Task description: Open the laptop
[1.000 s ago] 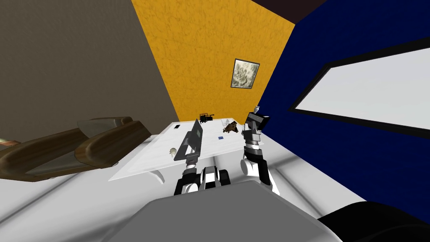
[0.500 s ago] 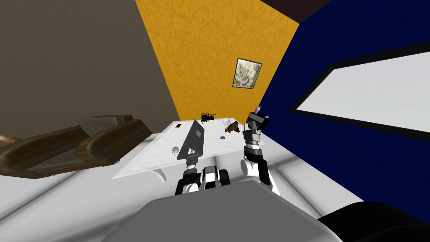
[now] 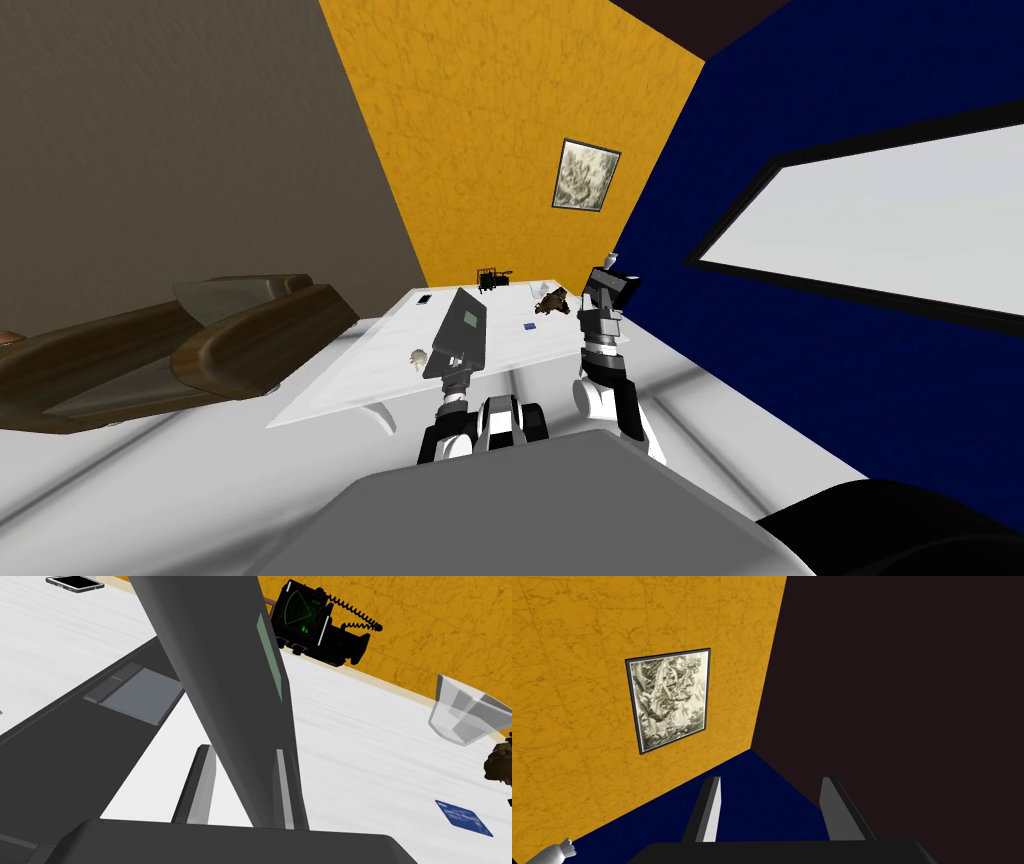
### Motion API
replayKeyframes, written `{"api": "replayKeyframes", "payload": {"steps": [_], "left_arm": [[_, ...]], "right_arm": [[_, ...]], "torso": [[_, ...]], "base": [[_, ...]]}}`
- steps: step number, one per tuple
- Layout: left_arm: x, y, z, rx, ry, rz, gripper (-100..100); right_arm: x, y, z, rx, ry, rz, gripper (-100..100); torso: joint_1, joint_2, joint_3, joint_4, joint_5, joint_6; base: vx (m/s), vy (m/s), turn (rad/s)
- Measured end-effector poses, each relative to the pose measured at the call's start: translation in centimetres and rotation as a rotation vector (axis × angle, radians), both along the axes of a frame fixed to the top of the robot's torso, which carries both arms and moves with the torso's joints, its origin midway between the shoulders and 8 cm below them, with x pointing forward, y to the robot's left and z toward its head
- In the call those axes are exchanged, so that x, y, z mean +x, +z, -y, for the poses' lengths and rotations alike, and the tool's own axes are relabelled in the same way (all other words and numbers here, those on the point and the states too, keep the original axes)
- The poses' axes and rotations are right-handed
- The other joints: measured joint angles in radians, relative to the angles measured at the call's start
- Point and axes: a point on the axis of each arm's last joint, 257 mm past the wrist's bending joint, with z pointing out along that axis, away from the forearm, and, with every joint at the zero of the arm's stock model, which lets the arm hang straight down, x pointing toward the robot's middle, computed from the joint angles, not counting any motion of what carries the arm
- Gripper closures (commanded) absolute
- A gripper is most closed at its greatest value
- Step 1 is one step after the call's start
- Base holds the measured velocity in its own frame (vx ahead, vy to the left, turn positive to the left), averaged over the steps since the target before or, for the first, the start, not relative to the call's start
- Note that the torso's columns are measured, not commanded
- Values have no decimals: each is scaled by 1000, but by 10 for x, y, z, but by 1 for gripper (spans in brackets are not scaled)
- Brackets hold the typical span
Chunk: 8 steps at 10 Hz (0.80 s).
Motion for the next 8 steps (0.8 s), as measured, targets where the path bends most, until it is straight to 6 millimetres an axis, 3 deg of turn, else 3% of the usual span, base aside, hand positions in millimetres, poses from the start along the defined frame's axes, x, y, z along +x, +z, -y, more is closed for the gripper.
{"api": "replayKeyframes", "payload": {"steps": [8], "left_arm": [[6, -25, -16, -176, 30, 22, 100]], "right_arm": [[0, 0, 0, 0, 0, 0, 0]], "torso": [[1, -5, -2, -4, 3, 2]], "base": [[-13, 14, -36]]}}
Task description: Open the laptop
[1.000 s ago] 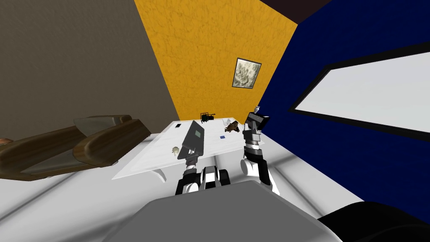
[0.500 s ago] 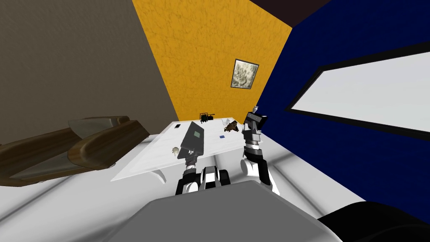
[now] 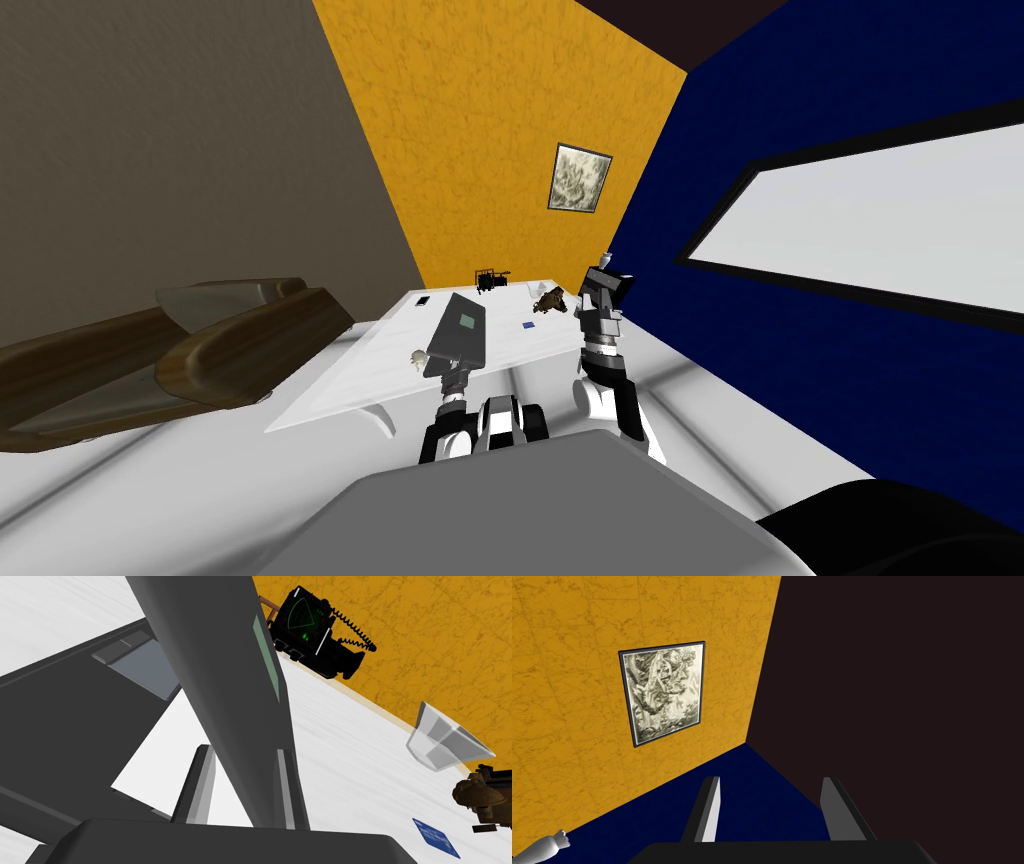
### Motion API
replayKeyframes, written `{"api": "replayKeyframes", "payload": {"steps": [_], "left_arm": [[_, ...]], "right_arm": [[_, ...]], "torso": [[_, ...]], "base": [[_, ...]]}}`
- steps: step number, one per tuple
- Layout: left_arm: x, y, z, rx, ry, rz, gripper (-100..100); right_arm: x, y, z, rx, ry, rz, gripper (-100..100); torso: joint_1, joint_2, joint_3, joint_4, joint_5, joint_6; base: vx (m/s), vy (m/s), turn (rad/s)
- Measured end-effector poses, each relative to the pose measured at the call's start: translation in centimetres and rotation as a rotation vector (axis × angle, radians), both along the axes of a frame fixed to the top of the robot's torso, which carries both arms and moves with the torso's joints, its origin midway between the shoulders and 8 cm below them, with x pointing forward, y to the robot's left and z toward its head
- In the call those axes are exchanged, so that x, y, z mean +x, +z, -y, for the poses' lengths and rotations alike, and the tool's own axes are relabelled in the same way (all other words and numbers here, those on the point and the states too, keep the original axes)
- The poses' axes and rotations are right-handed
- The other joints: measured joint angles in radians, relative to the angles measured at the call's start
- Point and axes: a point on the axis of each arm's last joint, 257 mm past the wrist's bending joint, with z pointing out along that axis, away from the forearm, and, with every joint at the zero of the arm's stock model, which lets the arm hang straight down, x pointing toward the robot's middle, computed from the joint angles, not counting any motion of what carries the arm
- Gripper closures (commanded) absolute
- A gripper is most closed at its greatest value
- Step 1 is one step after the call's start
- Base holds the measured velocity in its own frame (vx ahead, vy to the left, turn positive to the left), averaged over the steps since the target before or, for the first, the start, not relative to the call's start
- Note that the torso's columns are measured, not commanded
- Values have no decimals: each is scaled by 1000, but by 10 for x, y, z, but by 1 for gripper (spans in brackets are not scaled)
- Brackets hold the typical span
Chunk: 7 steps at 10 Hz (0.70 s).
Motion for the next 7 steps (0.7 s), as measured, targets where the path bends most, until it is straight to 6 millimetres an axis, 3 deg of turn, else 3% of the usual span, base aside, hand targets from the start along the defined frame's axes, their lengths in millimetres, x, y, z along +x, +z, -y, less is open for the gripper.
{"api": "replayKeyframes", "payload": {"steps": [3, 4, 7], "left_arm": [[-1, -11, -10, -60, 15, 2, 100], [-1, -15, -13, -80, 19, 3, -100], [15, -4, 1, -85, 5, 0, -100]], "right_arm": [[0, 0, 0, 0, 0, 0, 0], [0, 0, 0, 0, 0, 0, 0], [0, 0, 0, 0, 0, 0, 0]], "torso": [[-1, 2, 1, 1, 0, 0], [-1, 3, 1, 2, -1, -1], [3, 11, 5, 9, -4, -6]], "base": [[-18, 16, -48], [-43, 19, 128], [-34, 15, 64]]}}
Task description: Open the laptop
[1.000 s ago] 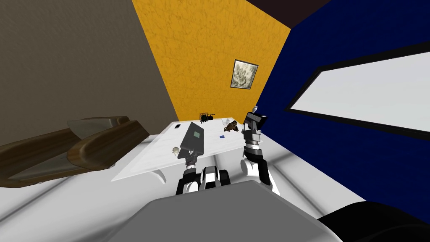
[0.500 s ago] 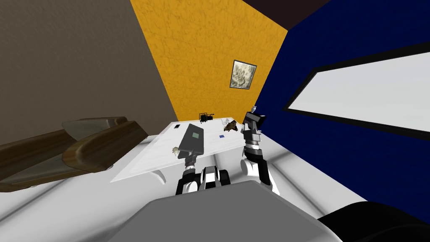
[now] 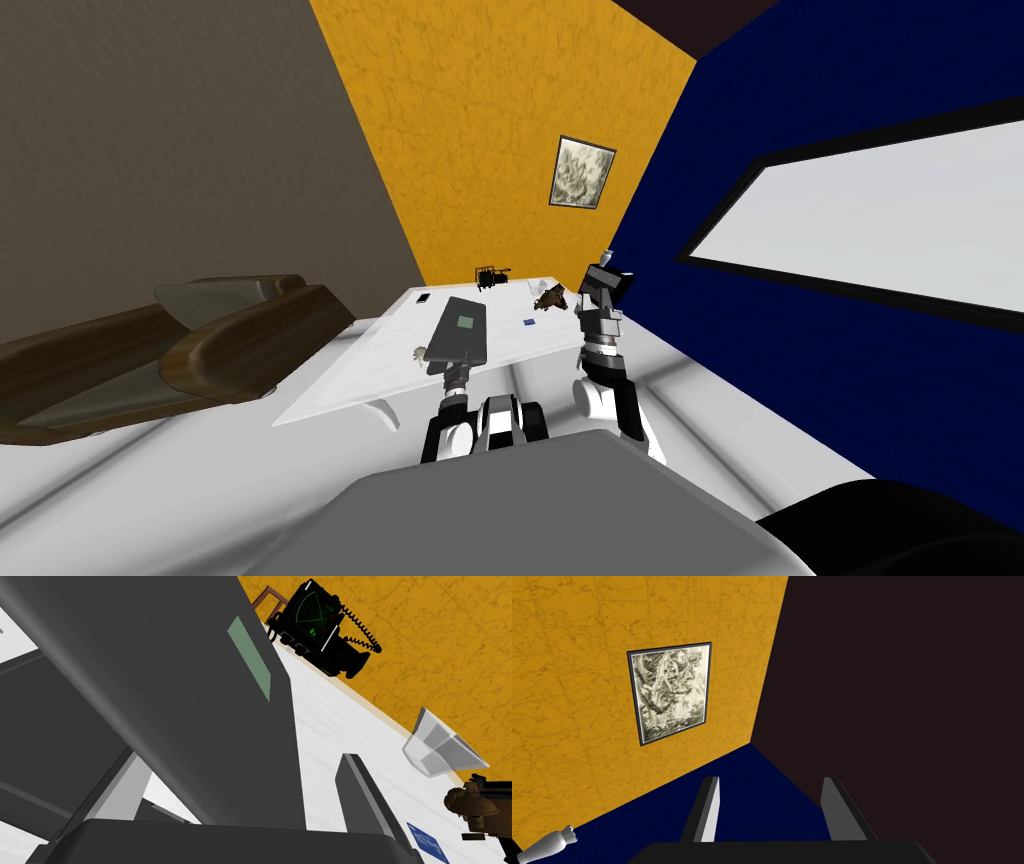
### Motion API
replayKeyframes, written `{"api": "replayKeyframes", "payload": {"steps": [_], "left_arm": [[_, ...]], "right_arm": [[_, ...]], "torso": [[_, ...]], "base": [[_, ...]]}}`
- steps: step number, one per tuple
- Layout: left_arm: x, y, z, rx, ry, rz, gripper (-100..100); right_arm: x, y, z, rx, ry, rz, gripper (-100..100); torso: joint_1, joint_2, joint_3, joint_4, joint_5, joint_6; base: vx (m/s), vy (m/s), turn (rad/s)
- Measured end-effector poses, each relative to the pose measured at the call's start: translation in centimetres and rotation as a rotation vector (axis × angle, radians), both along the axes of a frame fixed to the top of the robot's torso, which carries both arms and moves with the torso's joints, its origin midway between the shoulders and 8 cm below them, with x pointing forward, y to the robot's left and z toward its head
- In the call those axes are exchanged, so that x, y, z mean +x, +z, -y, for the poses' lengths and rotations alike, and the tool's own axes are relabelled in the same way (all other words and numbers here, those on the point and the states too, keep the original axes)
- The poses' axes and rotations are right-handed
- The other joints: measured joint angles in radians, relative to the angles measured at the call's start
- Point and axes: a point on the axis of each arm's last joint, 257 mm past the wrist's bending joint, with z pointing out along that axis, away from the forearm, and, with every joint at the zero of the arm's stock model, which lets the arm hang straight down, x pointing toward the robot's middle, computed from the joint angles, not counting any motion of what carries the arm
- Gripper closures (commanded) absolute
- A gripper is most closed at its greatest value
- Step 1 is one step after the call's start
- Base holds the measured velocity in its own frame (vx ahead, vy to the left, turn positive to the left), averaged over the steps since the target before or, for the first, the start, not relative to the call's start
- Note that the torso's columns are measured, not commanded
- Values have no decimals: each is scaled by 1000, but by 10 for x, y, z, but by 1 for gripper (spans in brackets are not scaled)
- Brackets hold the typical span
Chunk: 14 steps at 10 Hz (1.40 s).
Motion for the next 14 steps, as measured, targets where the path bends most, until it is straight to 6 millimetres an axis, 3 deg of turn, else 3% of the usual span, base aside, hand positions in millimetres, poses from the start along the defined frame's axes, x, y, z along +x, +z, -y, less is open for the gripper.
{"api": "replayKeyframes", "payload": {"steps": [8, 9, 14], "left_arm": [[39, 38, 35, -2, -57, 0, -100], [39, 39, 36, 1, -60, -1, 0], [38, 36, 36, 0, -61, -7, 0]], "right_arm": [[0, 0, 0, 0, 0, 0, 0], [0, 0, 0, 0, 0, 0, 0], [0, 0, 0, 0, 0, 0, 0]], "torso": [[0, 1, 0, 1, -1, 0], [-1, 0, 0, 0, 0, 0], [0, 0, 0, 1, -1, 0]], "base": [[-34, 19, 65], [0, 0, 0], [0, 0, 0]]}}
